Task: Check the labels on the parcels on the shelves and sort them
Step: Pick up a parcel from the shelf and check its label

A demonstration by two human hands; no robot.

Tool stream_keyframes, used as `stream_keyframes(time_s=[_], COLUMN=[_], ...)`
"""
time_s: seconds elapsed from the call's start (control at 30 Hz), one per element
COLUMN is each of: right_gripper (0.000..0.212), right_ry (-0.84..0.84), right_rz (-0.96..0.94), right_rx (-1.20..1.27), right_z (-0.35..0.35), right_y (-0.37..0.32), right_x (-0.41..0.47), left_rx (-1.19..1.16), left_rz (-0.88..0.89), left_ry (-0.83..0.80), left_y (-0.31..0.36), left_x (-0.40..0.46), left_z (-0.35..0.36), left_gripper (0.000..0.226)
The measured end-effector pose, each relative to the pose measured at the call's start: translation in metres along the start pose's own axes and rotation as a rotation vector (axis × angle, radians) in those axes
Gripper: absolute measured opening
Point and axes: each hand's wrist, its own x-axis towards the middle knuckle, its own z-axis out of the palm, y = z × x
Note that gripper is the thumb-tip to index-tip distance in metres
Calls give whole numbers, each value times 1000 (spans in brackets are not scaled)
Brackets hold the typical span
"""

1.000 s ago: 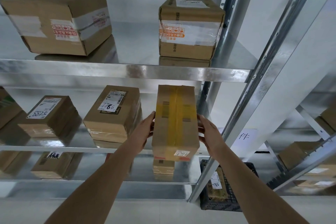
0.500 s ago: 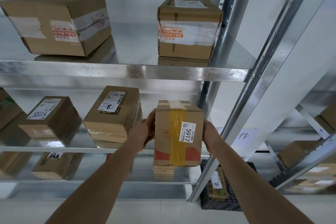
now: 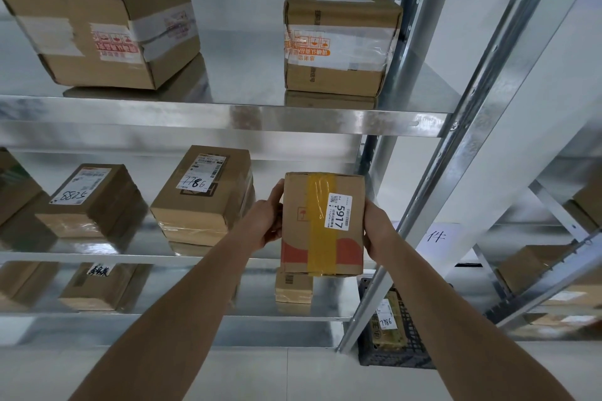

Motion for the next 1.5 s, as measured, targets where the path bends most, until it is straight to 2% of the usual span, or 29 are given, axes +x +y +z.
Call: stream_keyframes(time_s=[0.13, 0.2, 0.47, 0.6, 0.83, 0.9, 0.97, 1.03, 1.1, 1.2, 1.23, 1.37, 1.43, 1.5], right_gripper=[41, 42, 42, 41, 42, 43, 44, 48, 58, 76, 77, 50, 34, 29], right_ry=[4, 11, 22, 9, -6, -11, -5, -3, -12, -55, -78, -66, -33, -5], right_rz=[4, -2, -11, -23, -38, -50, -69, -85, -70, -1, 12, 47, 80, 114], right_rx=[-21, -29, -42, -47, -52, -48, -32, 20, 109, 258, 283, 197, 155, 90], right_z=[-1, -1, -3, -4, -3, -3, -1, 1, 2, 0, -1, -3, -6, -9], right_y=[-4, -5, -3, -1, -1, -1, 1, 4, 9, 17, 19, 25, 31, 36], right_x=[-1, 0, 4, 8, 8, 9, 8, 10, 14, 24, 27, 37, 44, 50], left_rx=[21, 39, 32, 39, 16, 5, 31, 130, 185, 74, 71, 161, 209, 280], left_rz=[2, 9, -4, -20, -7, -17, -33, -54, -147, -295, -305, -88, 1, -3], left_ry=[-5, -23, 32, 18, -31, 6, 111, 235, 239, 177, 181, 303, 334, 341], left_y=[-2, -1, 0, 4, 9, 12, 17, 28, 39, 46, 46, 41, 38, 34], left_x=[7, 8, 6, 0, -4, -9, -9, -11, -15, -13, -11, 5, 12, 22], left_z=[1, 2, 5, 7, 8, 9, 12, 19, 25, 27, 27, 22, 18, 14], left_gripper=[76, 83, 68, 77, 79, 71, 74, 64, 56, 79, 81, 57, 71, 87])
